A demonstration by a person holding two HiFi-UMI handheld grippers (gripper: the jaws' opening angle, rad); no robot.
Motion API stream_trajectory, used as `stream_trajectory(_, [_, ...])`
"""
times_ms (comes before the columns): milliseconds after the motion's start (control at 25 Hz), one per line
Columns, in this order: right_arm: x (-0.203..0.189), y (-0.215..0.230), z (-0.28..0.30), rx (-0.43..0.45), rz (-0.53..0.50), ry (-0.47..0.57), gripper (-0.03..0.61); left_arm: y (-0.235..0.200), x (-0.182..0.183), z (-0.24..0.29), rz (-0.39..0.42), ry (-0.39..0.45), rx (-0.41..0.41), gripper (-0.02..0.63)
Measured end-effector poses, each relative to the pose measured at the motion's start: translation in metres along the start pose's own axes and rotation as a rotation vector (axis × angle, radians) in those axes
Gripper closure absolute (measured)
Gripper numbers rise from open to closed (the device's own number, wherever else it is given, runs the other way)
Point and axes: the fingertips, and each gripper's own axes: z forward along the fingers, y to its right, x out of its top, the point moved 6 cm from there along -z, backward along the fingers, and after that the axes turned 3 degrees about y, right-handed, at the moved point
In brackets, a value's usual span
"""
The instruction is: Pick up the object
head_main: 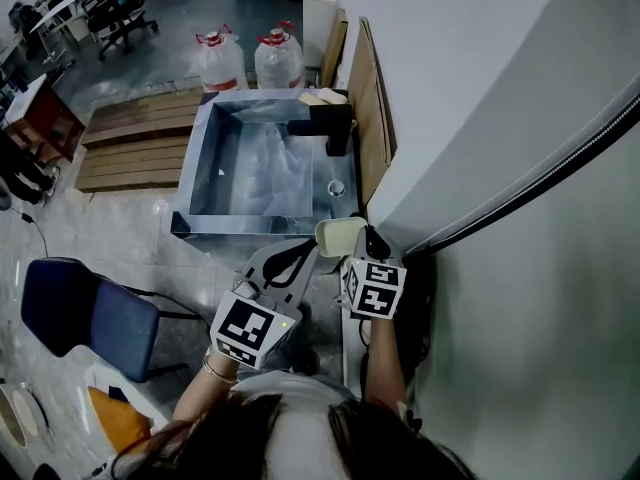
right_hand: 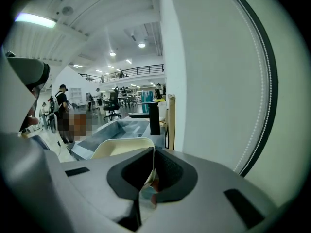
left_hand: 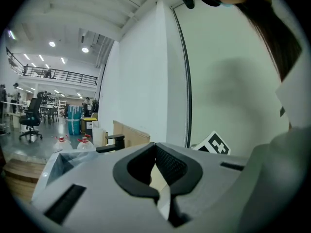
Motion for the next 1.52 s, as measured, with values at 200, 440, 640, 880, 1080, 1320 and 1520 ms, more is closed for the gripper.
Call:
stream_trajectory(200, [0.006,0.0,-0.021,0.004,-0.005,0.042,0.546,0.012,0.005,-0.014,0.004,0.019,0.02,0.606])
stream_trajectory(440, [0.011,0.0,-0.045,0.01,-0.004,0.09,0.546,0.026,0.009,-0.03,0.008,0.033,0.037,0.606])
stream_trajectory(640, [0.018,-0.002,-0.065,0.015,-0.006,0.131,0.546,0.037,0.014,-0.043,0.009,0.047,0.052,0.606])
stream_trajectory(880, [0.025,-0.002,-0.091,0.016,0.0,0.19,0.546,0.052,0.016,-0.059,0.02,0.067,0.052,0.606])
stream_trajectory(1080, [0.028,-0.002,-0.113,0.014,-0.014,0.218,0.546,0.064,0.019,-0.071,0.022,0.078,0.06,0.606])
stream_trajectory(1320, [0.03,-0.006,-0.139,0.016,-0.039,0.263,0.546,0.079,0.018,-0.087,0.027,0.088,0.073,0.606])
stream_trajectory(1520, [0.032,-0.006,-0.16,0.027,-0.032,0.298,0.546,0.092,0.018,-0.098,0.037,0.088,0.087,0.606])
